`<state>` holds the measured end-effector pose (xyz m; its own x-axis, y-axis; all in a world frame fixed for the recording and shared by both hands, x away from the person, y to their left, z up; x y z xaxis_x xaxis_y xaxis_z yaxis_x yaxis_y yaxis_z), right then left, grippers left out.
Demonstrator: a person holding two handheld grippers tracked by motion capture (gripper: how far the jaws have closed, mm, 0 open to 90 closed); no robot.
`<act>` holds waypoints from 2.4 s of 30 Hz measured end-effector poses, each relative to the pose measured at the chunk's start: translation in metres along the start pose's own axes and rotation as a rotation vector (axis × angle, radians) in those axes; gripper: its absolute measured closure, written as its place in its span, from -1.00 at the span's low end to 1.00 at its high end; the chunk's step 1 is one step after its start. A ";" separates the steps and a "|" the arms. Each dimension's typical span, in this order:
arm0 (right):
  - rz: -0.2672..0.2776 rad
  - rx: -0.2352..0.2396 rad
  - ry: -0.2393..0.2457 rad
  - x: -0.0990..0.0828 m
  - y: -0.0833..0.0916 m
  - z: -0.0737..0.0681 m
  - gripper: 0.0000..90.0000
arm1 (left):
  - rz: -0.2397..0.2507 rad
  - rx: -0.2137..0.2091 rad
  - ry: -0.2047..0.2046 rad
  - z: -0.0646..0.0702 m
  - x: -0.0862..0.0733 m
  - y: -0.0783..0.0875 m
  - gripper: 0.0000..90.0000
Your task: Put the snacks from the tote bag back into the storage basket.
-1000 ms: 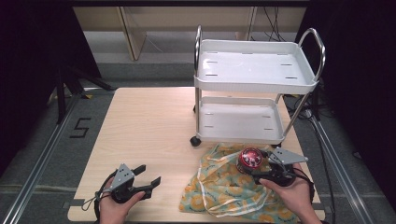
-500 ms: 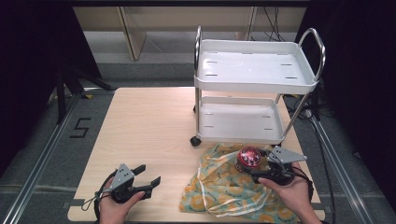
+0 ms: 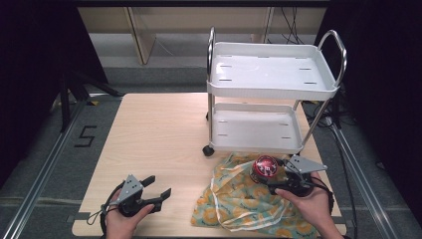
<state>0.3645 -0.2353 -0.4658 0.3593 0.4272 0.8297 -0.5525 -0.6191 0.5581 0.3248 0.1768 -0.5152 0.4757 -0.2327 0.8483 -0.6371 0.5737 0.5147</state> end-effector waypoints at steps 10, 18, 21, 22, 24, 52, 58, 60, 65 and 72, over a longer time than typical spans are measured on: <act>0.006 0.005 0.035 0.005 -0.002 0.001 -0.42 | 0.000 0.000 -0.001 0.000 0.000 0.000 -0.48; 0.014 0.000 0.047 0.009 -0.004 0.001 -0.42 | -0.001 0.004 0.000 0.000 0.000 0.001 -0.48; 0.008 0.009 0.049 0.009 -0.005 -0.001 -0.42 | -0.001 0.003 0.000 0.000 0.000 0.000 -0.48; 0.010 0.007 0.049 0.009 -0.006 -0.001 -0.42 | 0.000 0.003 -0.001 0.000 0.000 0.000 -0.48; 0.009 0.008 0.046 0.009 -0.006 -0.001 -0.42 | 0.009 -0.005 0.002 0.000 0.000 0.000 -0.48; 0.034 0.003 0.051 0.021 -0.015 -0.002 -0.42 | 0.012 -0.005 0.004 0.000 0.000 0.000 -0.48; 0.019 0.014 0.042 0.024 -0.015 -0.003 -0.42 | 0.011 -0.005 0.002 0.000 0.000 0.000 -0.48; 0.020 0.015 0.047 0.025 -0.016 -0.003 -0.42 | 0.012 -0.006 0.002 0.000 0.000 0.000 -0.48; 0.023 0.030 0.043 0.027 -0.018 -0.004 -0.42 | 0.011 -0.006 -0.001 0.000 0.000 0.001 -0.48; 0.029 0.011 0.056 0.029 -0.018 -0.002 -0.42 | 0.011 -0.007 0.005 0.000 0.000 0.000 -0.48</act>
<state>0.3833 -0.2100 -0.4515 0.2999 0.4451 0.8438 -0.5538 -0.6389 0.5339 0.3247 0.1765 -0.5147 0.4712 -0.2223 0.8535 -0.6385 0.5816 0.5040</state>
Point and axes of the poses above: each handheld gripper's, and its own axes: y roughly backward along the jaws, x roughly out of its top, z roughly to its right, the point moved 4 cm from there along -y, roughly forward along the jaws, and after that the axes turned 8 degrees about -z, right-handed, at the moved point
